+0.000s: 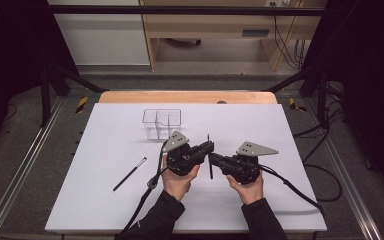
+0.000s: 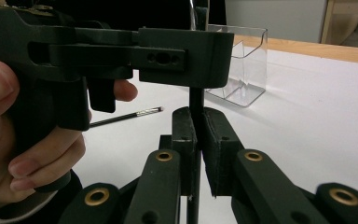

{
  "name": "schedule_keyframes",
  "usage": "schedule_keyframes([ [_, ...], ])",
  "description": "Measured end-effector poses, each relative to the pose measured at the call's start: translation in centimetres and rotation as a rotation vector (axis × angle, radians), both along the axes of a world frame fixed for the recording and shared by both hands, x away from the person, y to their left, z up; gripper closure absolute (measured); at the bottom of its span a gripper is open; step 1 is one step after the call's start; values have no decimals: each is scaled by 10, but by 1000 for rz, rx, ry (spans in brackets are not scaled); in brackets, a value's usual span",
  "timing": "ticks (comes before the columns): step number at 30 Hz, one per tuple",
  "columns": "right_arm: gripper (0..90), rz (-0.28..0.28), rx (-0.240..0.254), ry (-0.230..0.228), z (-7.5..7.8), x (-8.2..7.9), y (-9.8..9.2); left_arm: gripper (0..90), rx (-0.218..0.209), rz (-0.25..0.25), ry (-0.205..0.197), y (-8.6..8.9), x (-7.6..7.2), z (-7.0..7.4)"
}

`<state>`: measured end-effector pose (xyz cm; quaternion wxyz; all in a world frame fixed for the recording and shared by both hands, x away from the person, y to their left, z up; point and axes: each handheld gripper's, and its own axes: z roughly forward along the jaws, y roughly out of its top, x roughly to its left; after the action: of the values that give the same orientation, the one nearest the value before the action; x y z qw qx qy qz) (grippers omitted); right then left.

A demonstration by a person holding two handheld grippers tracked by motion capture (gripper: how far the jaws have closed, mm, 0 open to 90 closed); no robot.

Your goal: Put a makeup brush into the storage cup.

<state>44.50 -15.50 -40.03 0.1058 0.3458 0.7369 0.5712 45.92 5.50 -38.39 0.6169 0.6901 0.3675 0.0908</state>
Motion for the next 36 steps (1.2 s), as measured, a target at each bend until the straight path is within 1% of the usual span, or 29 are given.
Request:
schedule_keyframes([
  [2,831,2,2,1,0,0,0,826,5,1,-8,0,0,0],
  [6,775,2,-3,-5,0,0,0,826,17,7,-20,4,0,2],
  [10,726,-6,-17,-9,0,0,-1,826,30,14,-43,10,0,5],
  [14,650,-13,-13,-15,3,-1,-3,826,41,22,-51,15,0,8],
  [16,618,-30,-20,-24,4,-1,-5,826,47,23,-56,16,1,8],
  [19,558,-55,-15,-24,4,0,-10,826,54,23,-64,18,0,9],
  [22,499,-84,-22,-26,4,2,-15,826,66,20,-73,20,0,10],
  [26,423,-121,-21,-13,5,3,-20,826,75,22,-71,25,2,12],
  [29,369,-155,-27,-23,4,4,-24,826,80,23,-75,29,2,14],
  [31,318,-176,-37,-24,4,5,-26,826,90,22,-80,32,2,15],
  [34,263,-199,-68,-18,2,7,-29,825,94,27,-84,35,2,17],
  [36,215,-198,-91,2,1,8,-30,825,95,25,-86,38,2,18],
])
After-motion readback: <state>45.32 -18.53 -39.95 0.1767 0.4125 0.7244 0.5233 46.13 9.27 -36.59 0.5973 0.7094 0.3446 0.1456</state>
